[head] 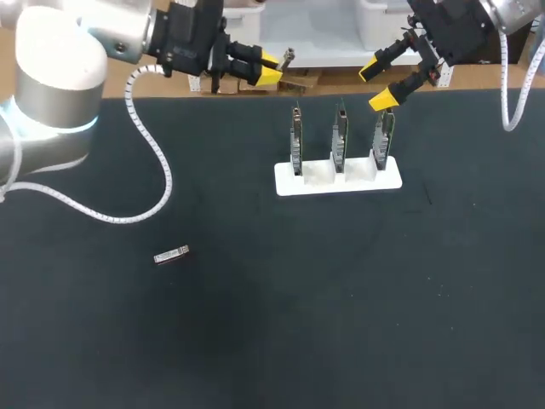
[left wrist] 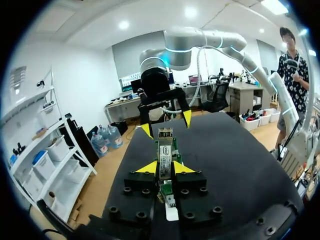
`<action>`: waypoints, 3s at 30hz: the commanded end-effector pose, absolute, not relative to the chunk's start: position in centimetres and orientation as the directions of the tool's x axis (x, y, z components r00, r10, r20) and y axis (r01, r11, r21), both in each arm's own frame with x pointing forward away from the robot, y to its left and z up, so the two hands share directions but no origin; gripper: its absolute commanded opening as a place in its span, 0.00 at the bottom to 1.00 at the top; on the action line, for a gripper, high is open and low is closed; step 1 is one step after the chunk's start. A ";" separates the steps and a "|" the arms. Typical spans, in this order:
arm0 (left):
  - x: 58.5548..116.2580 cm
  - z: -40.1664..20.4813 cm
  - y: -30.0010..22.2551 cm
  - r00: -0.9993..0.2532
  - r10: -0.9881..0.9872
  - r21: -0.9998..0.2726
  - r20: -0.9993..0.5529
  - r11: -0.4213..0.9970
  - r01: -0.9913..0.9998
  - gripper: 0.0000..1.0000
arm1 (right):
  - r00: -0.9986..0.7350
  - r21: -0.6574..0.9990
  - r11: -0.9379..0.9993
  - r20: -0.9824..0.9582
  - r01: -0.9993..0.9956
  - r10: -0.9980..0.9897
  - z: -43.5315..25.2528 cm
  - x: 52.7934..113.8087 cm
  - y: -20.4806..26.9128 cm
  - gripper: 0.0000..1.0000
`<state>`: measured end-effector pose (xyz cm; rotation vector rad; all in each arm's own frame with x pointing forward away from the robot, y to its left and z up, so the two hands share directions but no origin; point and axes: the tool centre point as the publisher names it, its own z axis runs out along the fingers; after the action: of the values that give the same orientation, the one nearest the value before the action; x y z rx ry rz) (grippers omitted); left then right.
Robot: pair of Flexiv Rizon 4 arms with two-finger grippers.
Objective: Pick up the optical module with the left hand, and insert it into the network port with the right hand.
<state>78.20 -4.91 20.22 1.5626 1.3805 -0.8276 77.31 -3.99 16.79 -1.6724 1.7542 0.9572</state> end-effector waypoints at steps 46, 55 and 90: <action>78.4 21.0 -10.4 0.138 0.250 0.135 -0.959 -0.029 0.990 0.00 | -0.093 0.129 -0.014 -0.782 -0.991 -0.616 16.8 77.2 -4.0 1.00; 77.4 20.7 -11.8 0.102 0.189 0.104 -0.977 -0.002 0.995 0.00 | -0.093 0.129 -0.014 -0.782 -0.991 -0.616 16.8 77.2 -4.0 1.00; 76.5 19.4 -15.6 0.063 0.051 0.063 -0.997 -0.017 0.998 0.00 | -0.093 0.129 -0.014 -0.782 -0.991 -0.616 16.8 77.2 -4.0 1.00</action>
<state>76.32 -15.52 19.51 1.2867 1.1934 -1.1466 77.31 -3.99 16.79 -1.6724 1.7542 0.9572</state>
